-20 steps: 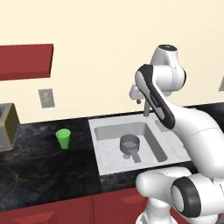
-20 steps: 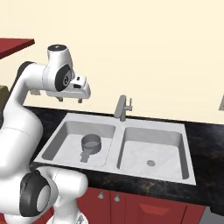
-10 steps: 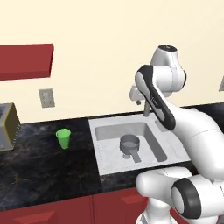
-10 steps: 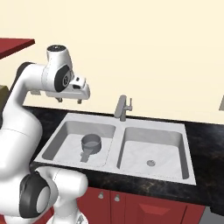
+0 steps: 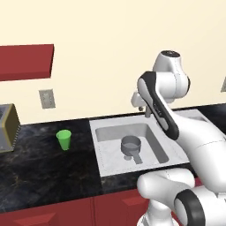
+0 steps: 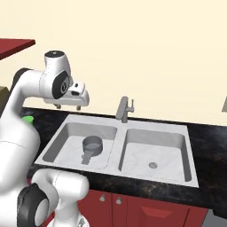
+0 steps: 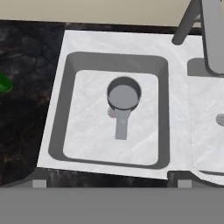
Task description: Move any existing items from the left basin to the right basin for drying. Then move the cup from the counter to the left basin of the sink for washing.
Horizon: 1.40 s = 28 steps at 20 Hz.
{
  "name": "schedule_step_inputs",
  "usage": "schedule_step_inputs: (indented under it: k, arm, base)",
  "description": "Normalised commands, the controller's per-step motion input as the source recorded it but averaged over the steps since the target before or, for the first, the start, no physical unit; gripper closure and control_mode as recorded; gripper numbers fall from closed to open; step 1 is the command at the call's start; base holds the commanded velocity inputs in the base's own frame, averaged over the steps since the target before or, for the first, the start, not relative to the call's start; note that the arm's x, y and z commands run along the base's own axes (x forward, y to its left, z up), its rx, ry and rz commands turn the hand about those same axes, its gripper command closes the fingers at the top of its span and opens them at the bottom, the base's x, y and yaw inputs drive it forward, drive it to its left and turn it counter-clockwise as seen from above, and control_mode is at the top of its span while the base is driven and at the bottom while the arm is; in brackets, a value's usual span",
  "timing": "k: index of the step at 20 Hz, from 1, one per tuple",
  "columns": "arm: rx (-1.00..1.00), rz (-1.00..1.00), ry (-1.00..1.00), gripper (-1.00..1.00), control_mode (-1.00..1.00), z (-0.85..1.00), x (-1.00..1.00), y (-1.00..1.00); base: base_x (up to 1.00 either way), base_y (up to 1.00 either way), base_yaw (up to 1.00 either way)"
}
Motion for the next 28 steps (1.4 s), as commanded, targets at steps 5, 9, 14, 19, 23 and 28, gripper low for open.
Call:
schedule_step_inputs:
  k: [5, 9, 14, 19, 23, 28]
  arm:
    - [0.00, 0.00, 0.06, -1.00, -1.00, -0.10, -0.08, 0.00]
    - [0.00, 0.00, 0.09, -1.00, -1.00, -0.19, -0.03, 0.00]
    - [0.00, 0.00, 0.06, -1.00, -1.00, -0.21, -0.02, -0.04]
    - [-0.02, 0.00, 0.08, -1.00, -1.00, -0.31, -0.01, -0.01]
    - [-0.03, 0.00, 0.05, -1.00, -1.00, -0.32, -0.07, -0.01]
    - [-0.03, -0.02, 0.04, -1.00, -1.00, -0.31, -0.02, 0.00]
  base:
    - [0.00, 0.00, 0.00]
    - [0.00, 0.00, 0.00]
    - [0.00, 0.00, 0.00]
    - [0.00, 0.00, 0.00]
    - [0.00, 0.00, 0.00]
    - [0.00, 0.00, 0.00]
